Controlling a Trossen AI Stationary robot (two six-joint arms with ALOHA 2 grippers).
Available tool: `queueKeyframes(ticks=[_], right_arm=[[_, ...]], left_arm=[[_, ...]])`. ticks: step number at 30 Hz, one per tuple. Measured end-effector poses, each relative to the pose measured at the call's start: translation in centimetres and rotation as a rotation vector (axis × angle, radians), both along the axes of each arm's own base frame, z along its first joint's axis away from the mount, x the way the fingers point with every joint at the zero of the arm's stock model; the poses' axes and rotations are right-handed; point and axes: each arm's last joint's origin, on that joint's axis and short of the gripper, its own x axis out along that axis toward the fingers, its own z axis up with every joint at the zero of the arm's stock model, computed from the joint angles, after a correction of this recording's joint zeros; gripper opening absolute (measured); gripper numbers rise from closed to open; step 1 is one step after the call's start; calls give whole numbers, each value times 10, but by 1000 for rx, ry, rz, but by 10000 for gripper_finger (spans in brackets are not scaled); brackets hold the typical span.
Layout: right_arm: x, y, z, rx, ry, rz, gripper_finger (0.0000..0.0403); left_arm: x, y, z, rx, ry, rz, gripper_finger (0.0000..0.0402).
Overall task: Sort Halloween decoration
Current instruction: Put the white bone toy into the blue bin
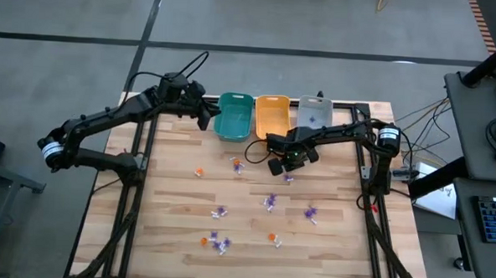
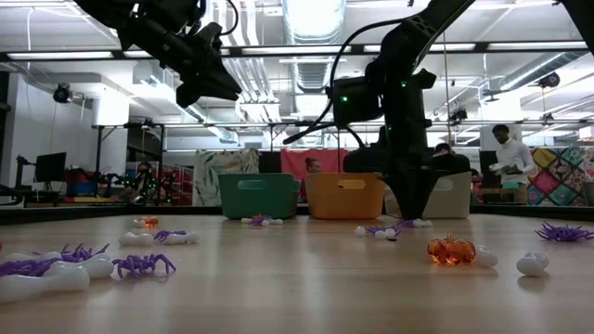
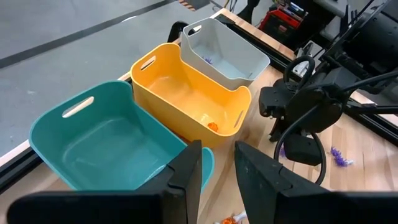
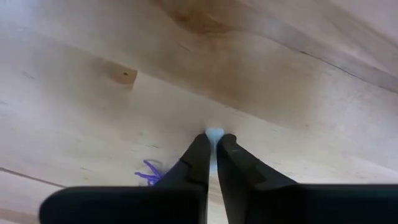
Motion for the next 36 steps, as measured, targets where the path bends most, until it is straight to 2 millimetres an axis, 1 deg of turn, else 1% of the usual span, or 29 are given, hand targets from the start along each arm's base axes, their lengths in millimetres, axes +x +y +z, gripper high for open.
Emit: queueKeyframes(ticks=[5,10,17,23,27,30,34,36], right_arm=[[0,0,1,-10,-1,28,9],[0,-1,11,-58,-30,71,9],[-2,-1,51,-105,-162,139,8],[-7,-7,97,-158,-346,243,8],[-2,-18,124,-220,-509,319,8],[6,-32,140,-300,-644,354,8],[20,-58,149,-338,-825,371,8],[27,-71,147,-340,-885,372,8]], left_arm=[[0,0,0,1,-1,0,77],[0,0,1,-2,-7,3,77],[3,2,6,-14,-76,42,78],[3,6,12,-28,-131,152,78],[3,6,15,-30,-145,169,78],[4,6,16,-52,-157,180,78],[4,6,20,-96,-179,201,78],[3,6,21,-120,-179,212,78]])
